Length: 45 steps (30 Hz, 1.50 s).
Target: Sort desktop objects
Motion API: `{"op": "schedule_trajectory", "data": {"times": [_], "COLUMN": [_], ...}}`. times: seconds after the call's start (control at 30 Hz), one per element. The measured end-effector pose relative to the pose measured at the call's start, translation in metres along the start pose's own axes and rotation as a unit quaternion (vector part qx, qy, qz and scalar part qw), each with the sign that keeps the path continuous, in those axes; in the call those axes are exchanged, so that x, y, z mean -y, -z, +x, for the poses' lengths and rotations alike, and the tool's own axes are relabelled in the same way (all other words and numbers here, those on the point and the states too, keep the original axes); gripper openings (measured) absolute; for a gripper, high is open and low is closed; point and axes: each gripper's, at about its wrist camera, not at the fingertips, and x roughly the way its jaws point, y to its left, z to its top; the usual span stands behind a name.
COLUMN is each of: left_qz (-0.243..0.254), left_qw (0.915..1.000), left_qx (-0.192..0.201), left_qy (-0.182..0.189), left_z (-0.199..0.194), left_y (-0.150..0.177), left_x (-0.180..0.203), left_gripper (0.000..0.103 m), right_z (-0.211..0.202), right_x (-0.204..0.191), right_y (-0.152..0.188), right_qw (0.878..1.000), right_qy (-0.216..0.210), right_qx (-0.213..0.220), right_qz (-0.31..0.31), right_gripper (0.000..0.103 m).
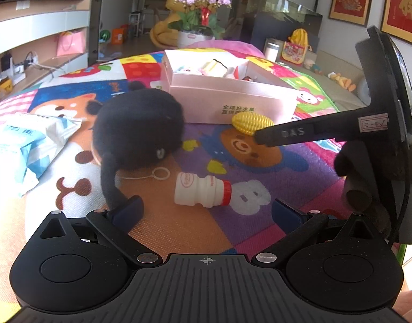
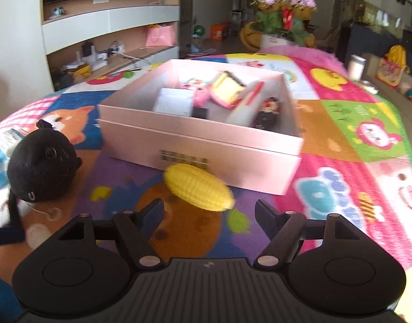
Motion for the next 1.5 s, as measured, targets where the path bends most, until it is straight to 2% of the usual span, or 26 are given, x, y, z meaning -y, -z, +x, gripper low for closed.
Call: {"op": "schedule_trajectory", "data": {"times": [0.13,0.2,0.37,0.7,0.73,0.77,0.87,0.93,1.03,1.1,1.17,1.27,1.5], "left_qz": [0.000,0.000,0.000,-0.001,-0.001,-0.001,0.000,0.002,0.004,0.004,0.004,0.004,0.003], "left_qw": [1.0000,1.0000,1.0000,1.0000,1.0000,1.0000,1.0000,1.0000,1.0000,1.0000,1.0000,1.0000,1.0000], "left_qx": [0.000,0.000,0.000,0.000,0.000,0.000,0.000,-0.001,-0.001,-0.002,-0.001,-0.001,-0.001], "left_qy": [0.000,0.000,0.001,0.001,0.001,0.001,0.000,-0.002,-0.003,-0.004,-0.003,-0.004,-0.003], "left_z": [0.000,0.000,0.000,0.000,0.000,0.000,0.000,0.000,0.000,0.000,0.000,0.000,0.000], "left_y": [0.000,0.000,0.000,0.000,0.000,0.000,0.000,0.000,0.000,0.000,0.000,0.000,0.000], "left_x": [0.000,0.000,0.000,0.000,-0.001,-0.001,-0.001,0.000,0.000,0.000,0.000,0.001,0.000], "left_gripper": [0.103,0.103,0.103,0.103,0.103,0.103,0.103,0.103,0.103,0.103,0.103,0.103,0.103], "right_z": [0.003,0.003,-0.002,0.019,0.020,0.020,0.016,0.012,0.005,-0.002,-0.007,-0.010,0.000], "right_x": [0.012,0.011,0.003,-0.008,-0.009,-0.010,-0.010,-0.007,0.000,0.002,0.003,0.011,0.019], "right_y": [0.000,0.000,-0.001,-0.013,-0.013,-0.013,-0.012,-0.010,-0.004,0.002,0.008,0.011,0.005], "right_qw": [0.999,0.999,1.000,0.999,0.999,0.999,0.999,0.999,0.999,0.999,1.000,1.000,0.999], "right_qy": [0.032,0.035,0.004,-0.017,-0.018,-0.023,-0.027,-0.030,-0.043,-0.040,-0.019,0.013,0.030], "right_qx": [-0.003,-0.001,0.012,0.006,0.003,-0.003,-0.005,-0.008,-0.012,-0.012,-0.003,0.002,0.000], "right_qz": [0.020,0.023,0.019,0.027,0.027,0.029,0.027,0.028,0.028,0.013,-0.006,-0.005,0.025], "right_gripper": [0.075,0.075,0.075,0.074,0.066,0.054,0.038,0.031,0.032,0.040,0.052,0.052,0.052]}}
